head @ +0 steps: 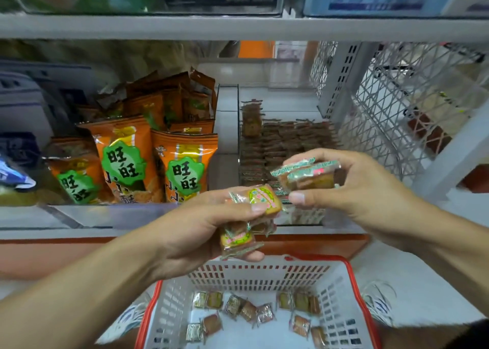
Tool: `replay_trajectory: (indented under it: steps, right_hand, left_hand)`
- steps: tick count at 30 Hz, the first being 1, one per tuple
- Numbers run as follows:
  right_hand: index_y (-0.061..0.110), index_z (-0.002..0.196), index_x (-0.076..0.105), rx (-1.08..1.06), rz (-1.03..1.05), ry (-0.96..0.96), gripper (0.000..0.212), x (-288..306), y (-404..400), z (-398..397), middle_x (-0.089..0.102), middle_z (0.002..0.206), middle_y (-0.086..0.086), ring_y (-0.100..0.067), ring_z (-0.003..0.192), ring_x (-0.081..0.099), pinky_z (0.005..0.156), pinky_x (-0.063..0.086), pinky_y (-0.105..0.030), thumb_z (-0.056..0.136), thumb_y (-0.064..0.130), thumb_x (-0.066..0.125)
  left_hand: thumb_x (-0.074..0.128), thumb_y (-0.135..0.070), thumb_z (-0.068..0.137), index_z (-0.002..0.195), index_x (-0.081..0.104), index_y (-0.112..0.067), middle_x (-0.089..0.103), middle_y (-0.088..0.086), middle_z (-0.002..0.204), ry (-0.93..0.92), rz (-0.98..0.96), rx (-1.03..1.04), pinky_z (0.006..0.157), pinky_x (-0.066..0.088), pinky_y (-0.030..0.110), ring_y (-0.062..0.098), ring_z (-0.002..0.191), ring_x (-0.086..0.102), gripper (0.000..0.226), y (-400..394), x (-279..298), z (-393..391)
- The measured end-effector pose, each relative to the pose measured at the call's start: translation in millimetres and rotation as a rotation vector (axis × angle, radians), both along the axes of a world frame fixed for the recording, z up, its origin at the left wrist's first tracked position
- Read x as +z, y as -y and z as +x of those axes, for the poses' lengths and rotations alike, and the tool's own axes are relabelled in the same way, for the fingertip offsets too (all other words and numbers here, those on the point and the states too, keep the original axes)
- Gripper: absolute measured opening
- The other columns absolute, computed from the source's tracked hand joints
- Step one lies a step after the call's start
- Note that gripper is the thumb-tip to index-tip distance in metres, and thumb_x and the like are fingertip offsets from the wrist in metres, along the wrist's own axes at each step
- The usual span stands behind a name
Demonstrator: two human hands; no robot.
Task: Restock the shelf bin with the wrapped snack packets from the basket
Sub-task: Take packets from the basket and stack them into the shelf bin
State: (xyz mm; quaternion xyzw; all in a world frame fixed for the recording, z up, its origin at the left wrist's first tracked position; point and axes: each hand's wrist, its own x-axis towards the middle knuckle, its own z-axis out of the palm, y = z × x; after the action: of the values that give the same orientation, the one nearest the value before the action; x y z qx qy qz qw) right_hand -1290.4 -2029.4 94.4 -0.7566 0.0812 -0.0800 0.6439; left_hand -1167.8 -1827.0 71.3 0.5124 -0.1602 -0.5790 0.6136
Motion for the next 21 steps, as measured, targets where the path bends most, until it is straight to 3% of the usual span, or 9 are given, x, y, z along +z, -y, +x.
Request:
replay_trajectory:
  steps: [3,7,11,15,21]
  right_hand:
    - [0.021,0.113,0.074,-0.048,0.109,-0.033,0.053,-6.0,-1.8,1.5,0.078,0.102,-0.005,-0.014,0.086,0.071,0.068,0.06,-0.028,0.062,0.028,0.085]
    - [0.01,0.117,0.064,-0.147,0.243,-0.06,0.061,-8.6,-4.1,6.4,0.078,0.098,-0.006,-0.011,0.078,0.071,0.051,0.052,-0.021,0.065,0.036,0.081]
    - [0.014,0.107,0.074,-0.113,0.369,-0.081,0.039,-7.6,-6.0,6.1,0.077,0.104,-0.011,-0.012,0.084,0.071,0.057,0.055,-0.02,0.074,0.036,0.075]
    - [0.003,0.115,0.07,-0.102,0.476,-0.138,0.038,-8.3,-12.8,6.3,0.07,0.116,-0.023,-0.017,0.09,0.068,0.064,0.058,-0.023,0.087,0.028,0.064]
    - [0.005,0.114,0.074,-0.053,0.53,-0.161,0.033,-8.2,-16.6,7.9,0.074,0.117,-0.013,-0.018,0.095,0.07,0.073,0.059,-0.027,0.09,0.023,0.059]
  left_hand:
    - [0.08,-0.019,0.077,0.117,0.074,-0.015,0.072,0.017,0.123,0.036,-0.008,0.062,0.069,0.062,0.038,0.022,0.104,0.074,0.04,0.6,-1.4,-6.0]
    - [0.084,-0.02,0.073,0.114,0.075,-0.017,0.075,0.013,0.116,0.088,-0.009,0.134,0.071,0.062,0.039,0.016,0.092,0.074,0.043,0.5,-1.3,-11.6]
    - [0.082,-0.019,0.079,0.111,0.076,-0.016,0.075,0.012,0.105,0.134,0.01,0.181,0.07,0.061,0.039,0.013,0.071,0.071,0.033,-0.8,-0.8,-10.9]
    - [0.081,-0.021,0.076,0.105,0.077,-0.016,0.075,0.014,0.104,0.181,0.035,0.21,0.069,0.06,0.039,0.012,0.069,0.07,0.03,-1.8,-2.7,-10.3]
    - [0.08,-0.026,0.081,0.107,0.076,-0.016,0.075,0.015,0.11,0.215,0.045,0.215,0.07,0.06,0.041,0.015,0.068,0.069,0.029,-3.9,-5.4,-8.5]
